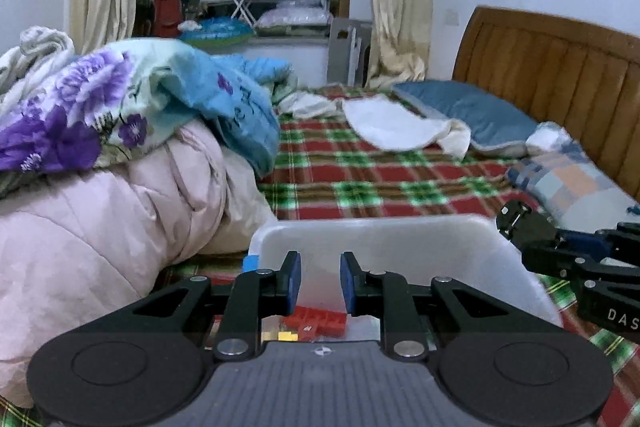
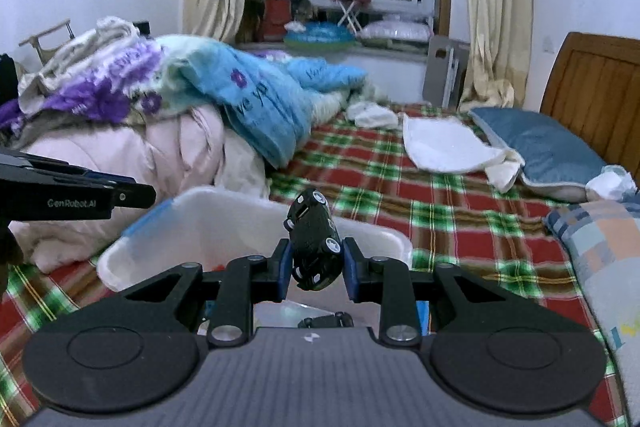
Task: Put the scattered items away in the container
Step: 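Carry both cars to the bin and open both tools over it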
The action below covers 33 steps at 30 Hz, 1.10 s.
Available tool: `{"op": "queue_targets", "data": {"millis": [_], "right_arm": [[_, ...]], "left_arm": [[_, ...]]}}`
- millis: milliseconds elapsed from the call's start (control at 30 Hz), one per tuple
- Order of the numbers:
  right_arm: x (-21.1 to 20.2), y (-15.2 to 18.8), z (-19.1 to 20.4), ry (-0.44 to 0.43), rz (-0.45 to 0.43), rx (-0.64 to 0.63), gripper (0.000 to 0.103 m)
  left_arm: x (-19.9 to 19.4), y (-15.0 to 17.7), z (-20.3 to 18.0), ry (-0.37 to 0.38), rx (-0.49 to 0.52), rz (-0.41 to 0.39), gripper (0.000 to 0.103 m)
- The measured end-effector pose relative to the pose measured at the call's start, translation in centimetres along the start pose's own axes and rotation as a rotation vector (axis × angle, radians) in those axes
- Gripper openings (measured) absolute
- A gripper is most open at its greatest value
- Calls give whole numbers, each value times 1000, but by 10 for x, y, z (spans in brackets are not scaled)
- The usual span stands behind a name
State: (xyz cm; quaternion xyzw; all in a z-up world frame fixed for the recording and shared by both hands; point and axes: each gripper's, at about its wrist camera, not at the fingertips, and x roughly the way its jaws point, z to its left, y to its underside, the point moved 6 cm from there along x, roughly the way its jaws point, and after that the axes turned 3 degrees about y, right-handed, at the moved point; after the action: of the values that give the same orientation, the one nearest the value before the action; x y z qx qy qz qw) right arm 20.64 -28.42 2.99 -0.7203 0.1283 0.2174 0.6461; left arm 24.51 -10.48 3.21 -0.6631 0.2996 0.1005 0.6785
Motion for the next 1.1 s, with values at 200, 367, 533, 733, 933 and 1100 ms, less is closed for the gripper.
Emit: {"op": "queue_targets", "data": {"millis": [200, 367, 533, 733, 933, 1100], "right_arm": [[21, 12, 8, 40, 61, -57, 87], [15, 14, 8, 44, 36, -73, 88], [6, 5, 3, 56, 29, -45, 95], [-14, -14, -1, 35, 56, -22, 103], [-18, -20, -6, 48, 209, 8, 103], [-19, -31, -8, 46, 269, 40, 103]], "left_arm": [[19, 15, 3, -41, 10, 77, 59], [12, 18, 11, -44, -4, 61, 61], [1, 11, 8, -45, 13, 70, 66], [-20, -5, -6, -47, 53, 115, 76], [-22, -17, -12, -81, 55, 246, 77], [-19, -26, -6, -138, 33, 307, 79]]}}
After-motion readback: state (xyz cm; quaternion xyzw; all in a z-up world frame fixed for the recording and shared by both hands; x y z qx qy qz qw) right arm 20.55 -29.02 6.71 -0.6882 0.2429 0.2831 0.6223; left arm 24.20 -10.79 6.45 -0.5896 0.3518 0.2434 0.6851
